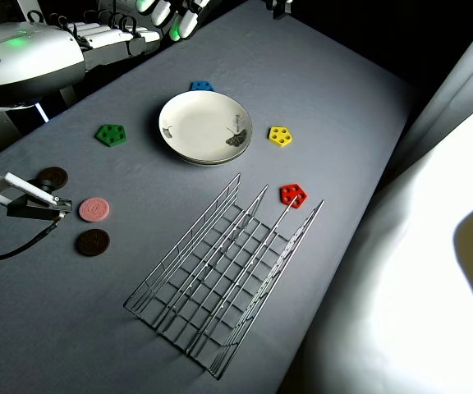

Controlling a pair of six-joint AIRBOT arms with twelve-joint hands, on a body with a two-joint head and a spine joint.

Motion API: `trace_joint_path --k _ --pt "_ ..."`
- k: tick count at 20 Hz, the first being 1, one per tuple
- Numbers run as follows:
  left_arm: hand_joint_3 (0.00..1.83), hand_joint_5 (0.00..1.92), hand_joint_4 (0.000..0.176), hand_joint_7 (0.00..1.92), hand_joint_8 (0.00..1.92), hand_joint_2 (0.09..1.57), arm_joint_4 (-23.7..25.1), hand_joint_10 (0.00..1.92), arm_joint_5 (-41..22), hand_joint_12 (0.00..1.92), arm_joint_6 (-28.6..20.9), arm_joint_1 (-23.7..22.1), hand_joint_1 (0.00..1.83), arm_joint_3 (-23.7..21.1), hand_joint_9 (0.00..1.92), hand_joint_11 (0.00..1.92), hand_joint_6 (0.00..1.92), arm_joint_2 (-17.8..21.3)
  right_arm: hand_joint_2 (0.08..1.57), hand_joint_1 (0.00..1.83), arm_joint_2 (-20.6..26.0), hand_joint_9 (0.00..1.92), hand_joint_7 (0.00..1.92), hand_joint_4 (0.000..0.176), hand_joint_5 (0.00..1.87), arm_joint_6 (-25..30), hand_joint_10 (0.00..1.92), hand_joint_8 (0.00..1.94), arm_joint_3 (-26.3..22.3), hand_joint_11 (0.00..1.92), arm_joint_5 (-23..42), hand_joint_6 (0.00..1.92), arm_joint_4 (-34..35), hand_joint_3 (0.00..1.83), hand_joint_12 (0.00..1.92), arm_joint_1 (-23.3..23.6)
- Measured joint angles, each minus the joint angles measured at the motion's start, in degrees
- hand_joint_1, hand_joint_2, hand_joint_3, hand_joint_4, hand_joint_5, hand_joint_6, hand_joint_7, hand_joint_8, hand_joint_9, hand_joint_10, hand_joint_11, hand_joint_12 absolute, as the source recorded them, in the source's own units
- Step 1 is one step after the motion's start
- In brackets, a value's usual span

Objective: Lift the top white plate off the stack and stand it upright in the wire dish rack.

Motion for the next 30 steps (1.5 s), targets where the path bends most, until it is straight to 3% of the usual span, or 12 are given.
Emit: trace_joint_path --k 8,13,16,24,30 --pt "0.0 0.07 0.0 0.12 0.01 0.99 0.3 0.01 -0.1 0.24 0.0 0.0 0.28 0.0 0.13 0.06 0.01 0.0 1.07 0.11 0.0 0.07 0.04 0.0 0.02 0.2 0.01 0.0 -0.3 0.04 -0.1 0.0 0.4 0.0 0.15 0.0" --pt "0.0 0.03 0.0 0.06 0.0 0.95 0.8 0.0 -0.1 0.23 0.0 0.0 0.29 0.1 0.07 0.03 0.0 0.0 1.07 0.11 0.3 0.01 0.0 0.0 0.0 9.3 0.0 0.0 -1.9 0.0 0.3 0.0 0.8 0.0 0.11 0.0" --pt "0.0 0.01 0.0 0.05 0.0 0.95 1.2 0.0 0.0 0.22 -0.4 0.0 0.31 0.1 0.05 0.01 0.0 0.0 1.06 0.12 1.3 0.01 0.0 0.0 0.0 17.5 0.0 0.0 -3.0 0.01 1.9 0.0 1.5 0.0 0.09 -1.0" --pt "0.0 0.03 0.0 0.06 0.0 0.93 3.0 0.0 1.7 0.23 -0.6 0.0 0.26 0.3 0.07 0.01 0.0 -0.6 1.04 0.11 1.9 0.02 0.0 0.0 0.0 24.2 0.0 0.0 -3.4 0.01 3.1 0.0 1.0 0.0 0.09 -1.5" --pt "0.0 0.05 0.0 0.07 0.01 0.93 6.4 0.01 4.0 0.19 -0.5 0.1 0.27 1.6 0.06 0.02 0.01 -2.7 1.04 0.1 2.5 0.01 0.0 0.0 0.0 22.4 0.0 0.0 -3.3 0.01 2.3 0.0 0.1 0.0 0.09 -1.5"
